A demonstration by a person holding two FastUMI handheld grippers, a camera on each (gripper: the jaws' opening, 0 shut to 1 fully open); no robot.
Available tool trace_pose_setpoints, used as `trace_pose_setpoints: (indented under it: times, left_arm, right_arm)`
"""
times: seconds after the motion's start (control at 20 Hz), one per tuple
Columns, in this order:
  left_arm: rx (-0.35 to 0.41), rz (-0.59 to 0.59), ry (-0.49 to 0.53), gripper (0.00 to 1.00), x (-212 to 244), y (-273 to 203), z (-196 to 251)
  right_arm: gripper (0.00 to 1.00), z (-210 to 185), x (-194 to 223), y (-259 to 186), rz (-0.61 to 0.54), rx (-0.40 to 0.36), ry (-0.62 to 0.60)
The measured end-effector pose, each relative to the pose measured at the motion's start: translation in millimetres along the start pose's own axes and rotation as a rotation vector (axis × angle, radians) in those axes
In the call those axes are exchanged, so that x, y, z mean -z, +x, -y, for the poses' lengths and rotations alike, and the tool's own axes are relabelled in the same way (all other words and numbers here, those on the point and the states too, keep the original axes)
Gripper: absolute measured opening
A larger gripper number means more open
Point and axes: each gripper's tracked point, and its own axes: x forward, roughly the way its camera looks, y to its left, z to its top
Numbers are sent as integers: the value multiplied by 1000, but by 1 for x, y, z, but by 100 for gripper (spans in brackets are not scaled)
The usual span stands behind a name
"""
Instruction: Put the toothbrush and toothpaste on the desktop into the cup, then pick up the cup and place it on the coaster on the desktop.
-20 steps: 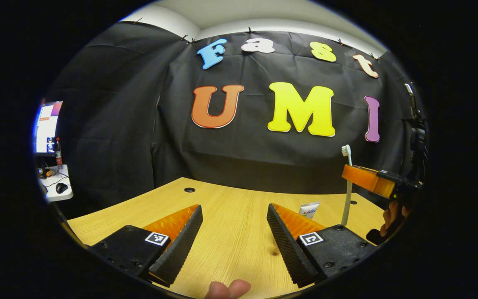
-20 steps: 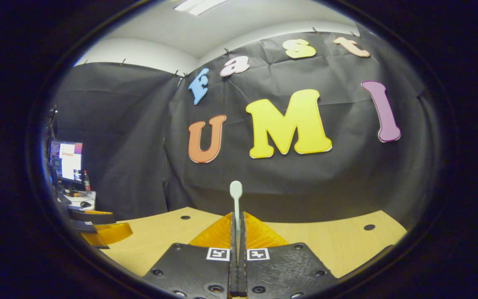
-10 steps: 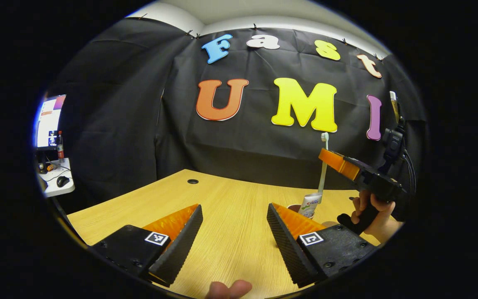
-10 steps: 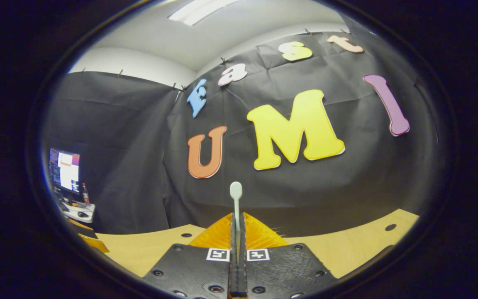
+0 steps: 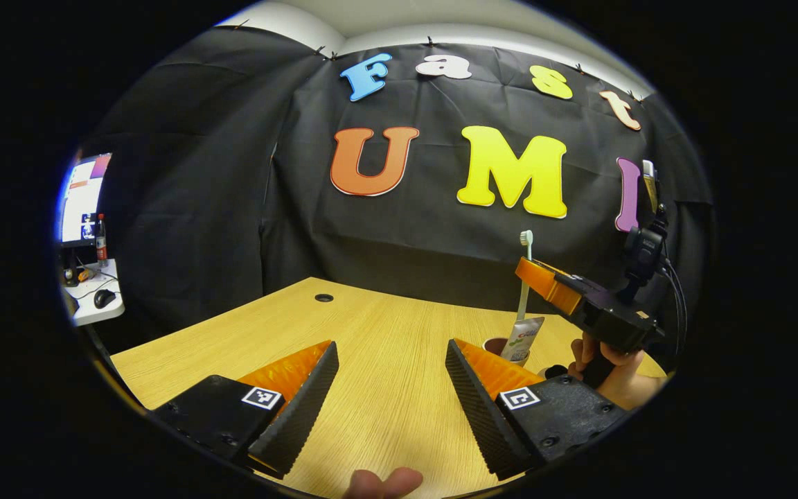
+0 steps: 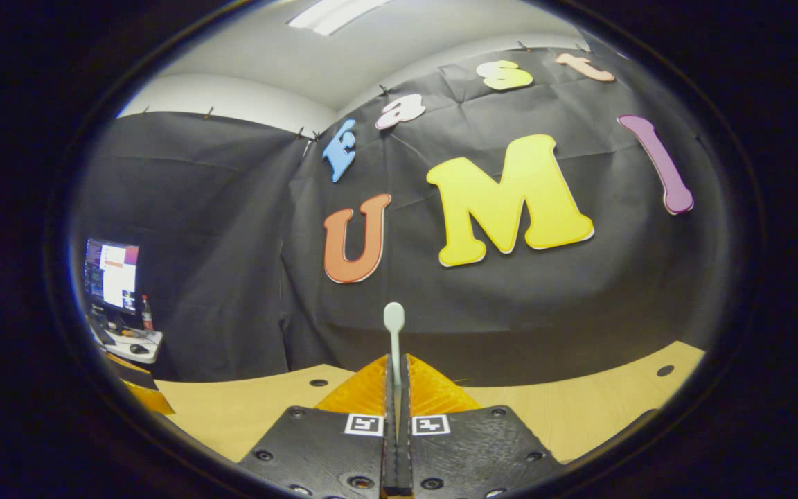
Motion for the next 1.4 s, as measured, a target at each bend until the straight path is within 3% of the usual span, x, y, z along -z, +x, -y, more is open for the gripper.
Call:
trace_pose_setpoints:
  times: [0.35,0.6,0.7,1.1,1.4]
  left_arm:
    - [-5,1,-3,99,-2,-3,-3]
    - [-5,15,-13,98,-7,-7,-1]
    - [5,15,-20,98,-8,-9,3]
    - [100,45,26,98,-21,0,37]
    - [309,-19,125,98,-11,28,87]
  right_arm:
    - [7,-10,9,-11,-36,-24,-30]
    - [79,-8,13,-28,-69,-31,-33]
    - [89,-4,3,-35,-51,-25,-20]
    - [93,22,-45,-99,12,56,-57]
    - [92,29,-61,-173,17,61,-111]
